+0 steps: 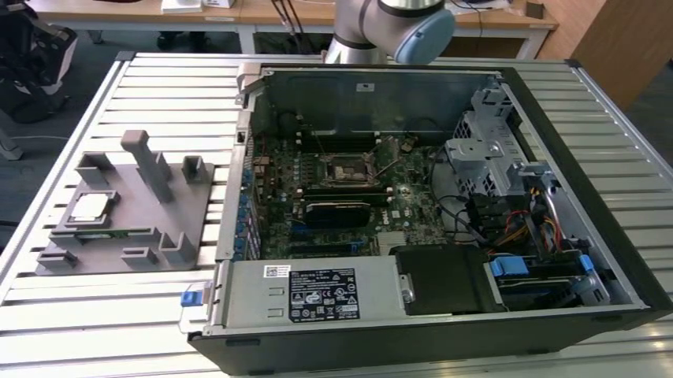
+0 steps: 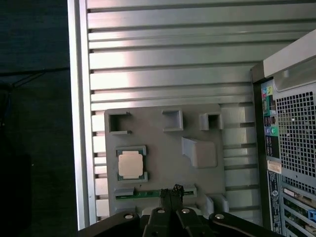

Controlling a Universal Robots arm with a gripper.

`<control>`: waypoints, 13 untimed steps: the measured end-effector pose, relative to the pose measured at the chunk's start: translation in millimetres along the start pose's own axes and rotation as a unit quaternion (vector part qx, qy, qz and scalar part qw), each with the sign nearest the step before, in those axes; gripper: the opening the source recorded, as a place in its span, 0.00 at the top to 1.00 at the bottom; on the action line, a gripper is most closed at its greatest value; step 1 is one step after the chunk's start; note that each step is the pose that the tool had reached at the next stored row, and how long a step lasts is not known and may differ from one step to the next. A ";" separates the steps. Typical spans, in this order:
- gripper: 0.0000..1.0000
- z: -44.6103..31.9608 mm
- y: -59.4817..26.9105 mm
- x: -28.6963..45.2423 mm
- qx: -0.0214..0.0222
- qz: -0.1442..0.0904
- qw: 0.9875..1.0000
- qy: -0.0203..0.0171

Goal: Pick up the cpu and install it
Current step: 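Reach for the cpu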

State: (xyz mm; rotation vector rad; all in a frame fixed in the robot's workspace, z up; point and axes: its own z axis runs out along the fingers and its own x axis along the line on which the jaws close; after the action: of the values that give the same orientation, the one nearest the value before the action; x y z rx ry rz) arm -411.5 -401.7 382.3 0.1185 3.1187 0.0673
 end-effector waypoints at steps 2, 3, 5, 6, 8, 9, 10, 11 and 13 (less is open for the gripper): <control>0.89 0.2 -0.5 6.3 0.000 0.000 1.000 0.000; 0.89 0.4 -0.8 9.8 0.000 0.000 1.000 0.000; 0.89 0.7 -1.4 16.9 0.000 0.000 1.000 0.000; 0.89 0.9 -1.6 20.1 0.000 0.000 1.000 0.000; 0.89 1.3 -2.1 26.5 0.000 0.000 1.000 0.000; 0.89 1.4 -2.3 29.1 0.000 0.000 1.000 0.000; 0.89 1.5 -2.5 31.5 0.000 0.000 1.000 0.000; 0.89 1.6 -2.6 33.6 0.000 0.000 1.000 0.000; 0.89 1.7 -3.0 37.7 0.000 0.000 1.000 0.000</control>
State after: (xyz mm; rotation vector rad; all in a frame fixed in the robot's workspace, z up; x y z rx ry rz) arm -449.2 -401.7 379.8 0.1188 3.1192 0.0673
